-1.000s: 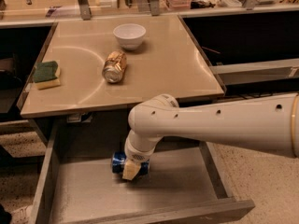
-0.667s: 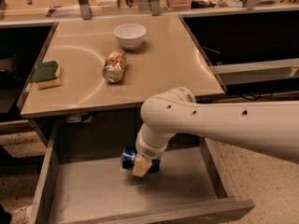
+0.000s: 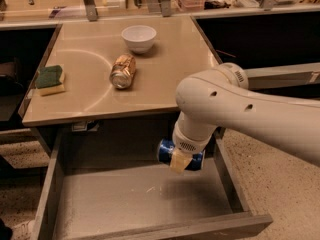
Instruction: Pick pepsi can from top drawer and place on counter
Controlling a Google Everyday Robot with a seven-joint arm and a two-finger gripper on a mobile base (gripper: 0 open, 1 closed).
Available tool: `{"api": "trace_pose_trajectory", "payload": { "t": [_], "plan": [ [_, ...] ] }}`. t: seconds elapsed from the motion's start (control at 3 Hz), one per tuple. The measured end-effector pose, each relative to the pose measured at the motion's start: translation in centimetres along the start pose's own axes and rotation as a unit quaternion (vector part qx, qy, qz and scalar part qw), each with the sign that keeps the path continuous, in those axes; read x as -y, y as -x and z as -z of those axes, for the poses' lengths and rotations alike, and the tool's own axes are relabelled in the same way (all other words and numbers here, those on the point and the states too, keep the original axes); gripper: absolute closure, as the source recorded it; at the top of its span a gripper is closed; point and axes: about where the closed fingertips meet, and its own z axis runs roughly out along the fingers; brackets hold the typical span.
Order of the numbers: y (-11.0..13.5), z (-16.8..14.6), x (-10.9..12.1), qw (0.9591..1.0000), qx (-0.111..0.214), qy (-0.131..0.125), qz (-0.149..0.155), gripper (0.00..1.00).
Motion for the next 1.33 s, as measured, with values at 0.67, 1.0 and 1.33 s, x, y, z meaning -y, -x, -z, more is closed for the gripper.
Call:
{"api": "trace_pose_trajectory", "payload": {
  "t": [0.67, 1.0, 1.33],
  "plan": [
    [-2.9, 8.9, 4.8, 0.9942, -0.071, -0.076, -0.028, 1.00],
    [-3.4, 11.6, 6.8, 0.9906, -0.092, -0.096, -0.031, 1.00],
    [-3.0, 13.0, 9.7, 0.9893, -0.092, -0.112, -0.021, 1.00]
  ]
}}
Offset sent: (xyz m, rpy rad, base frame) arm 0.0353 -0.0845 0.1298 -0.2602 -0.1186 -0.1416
